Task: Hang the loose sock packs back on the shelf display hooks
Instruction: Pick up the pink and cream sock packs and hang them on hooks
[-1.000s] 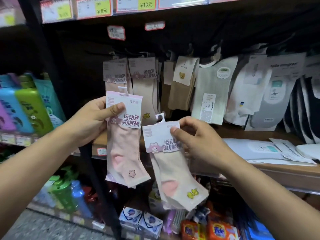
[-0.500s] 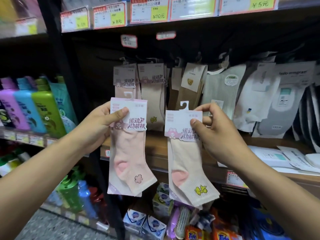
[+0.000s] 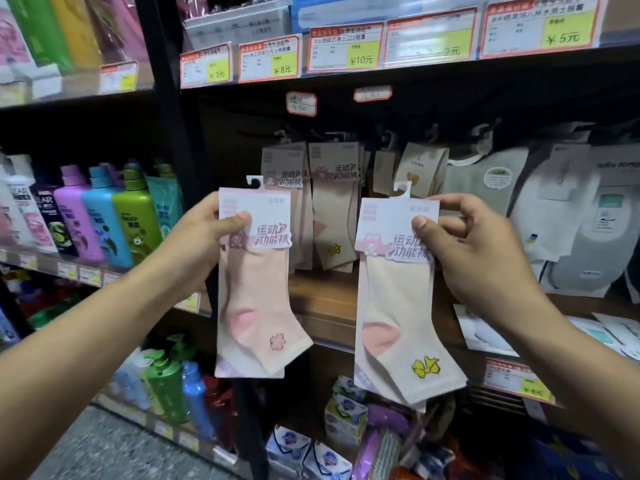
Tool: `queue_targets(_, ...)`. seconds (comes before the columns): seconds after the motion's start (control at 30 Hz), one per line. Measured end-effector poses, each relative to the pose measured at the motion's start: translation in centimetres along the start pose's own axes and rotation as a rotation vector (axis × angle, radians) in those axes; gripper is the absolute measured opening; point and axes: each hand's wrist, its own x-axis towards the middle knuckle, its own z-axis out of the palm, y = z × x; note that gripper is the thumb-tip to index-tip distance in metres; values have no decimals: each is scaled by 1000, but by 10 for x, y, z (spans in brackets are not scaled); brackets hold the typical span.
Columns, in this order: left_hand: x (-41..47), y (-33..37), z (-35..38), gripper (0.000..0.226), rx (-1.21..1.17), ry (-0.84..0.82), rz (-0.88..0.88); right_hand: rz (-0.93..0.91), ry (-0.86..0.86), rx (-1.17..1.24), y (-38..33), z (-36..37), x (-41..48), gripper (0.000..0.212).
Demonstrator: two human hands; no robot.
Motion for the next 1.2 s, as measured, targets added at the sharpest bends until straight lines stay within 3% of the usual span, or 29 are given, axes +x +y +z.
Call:
queue_targets(0.17,11,28,-3,22,130,94,193,-106,60,-95,-25,18,19,12)
queue_targets(0.3,26,48,3,21,128,113,246,-150,140,-129,-36,40,41,21)
queue_targets(0.53,63,53,18,20,31,95,182,-115,208,-186,-37,72,70,21)
queue_targets(0.73,80,37,32,37,-53,93,122,-63,235,-256,-21,86,72,20)
queue_targets(0.97,85,15,36,22,-49,74,95,8,253,-233,-9,96,79,21)
queue_targets(1.2,107,15,53,25,34,70,16,-4,293,-221,-6,109,92,24)
